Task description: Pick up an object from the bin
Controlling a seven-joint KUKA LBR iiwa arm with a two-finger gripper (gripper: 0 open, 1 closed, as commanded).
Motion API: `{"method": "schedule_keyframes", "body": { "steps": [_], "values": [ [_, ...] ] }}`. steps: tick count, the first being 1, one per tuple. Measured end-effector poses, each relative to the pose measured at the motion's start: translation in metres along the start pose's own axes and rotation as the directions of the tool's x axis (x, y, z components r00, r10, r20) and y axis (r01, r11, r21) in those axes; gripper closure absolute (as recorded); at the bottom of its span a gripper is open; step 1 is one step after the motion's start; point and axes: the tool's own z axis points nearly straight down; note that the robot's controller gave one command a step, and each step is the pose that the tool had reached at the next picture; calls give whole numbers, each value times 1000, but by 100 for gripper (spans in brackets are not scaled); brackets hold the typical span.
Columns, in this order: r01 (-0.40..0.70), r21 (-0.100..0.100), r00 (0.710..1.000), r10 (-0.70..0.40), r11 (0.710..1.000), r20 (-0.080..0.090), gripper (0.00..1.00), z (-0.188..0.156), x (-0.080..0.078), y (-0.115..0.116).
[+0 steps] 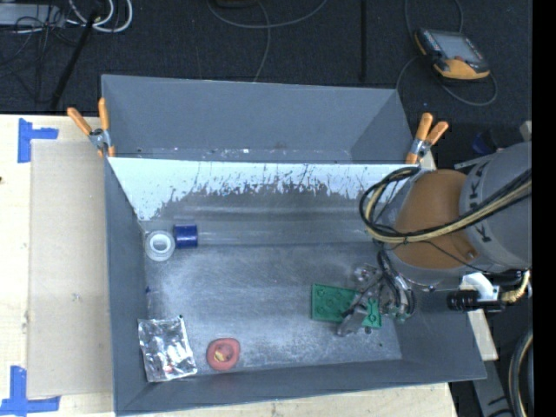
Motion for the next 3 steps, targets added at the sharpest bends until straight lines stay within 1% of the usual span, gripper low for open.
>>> {"method": "schedule_keyframes", "body": {
  "steps": [1,2,3],
  "values": [
    [5,0,1000,-5,1000,5,100,-6,0,0],
    [9,-2,1000,-9,1000,9,100,-53,-1,0],
    [13,-1,1000,-13,1000,7,100,-62,-1,0]
  ]
}}
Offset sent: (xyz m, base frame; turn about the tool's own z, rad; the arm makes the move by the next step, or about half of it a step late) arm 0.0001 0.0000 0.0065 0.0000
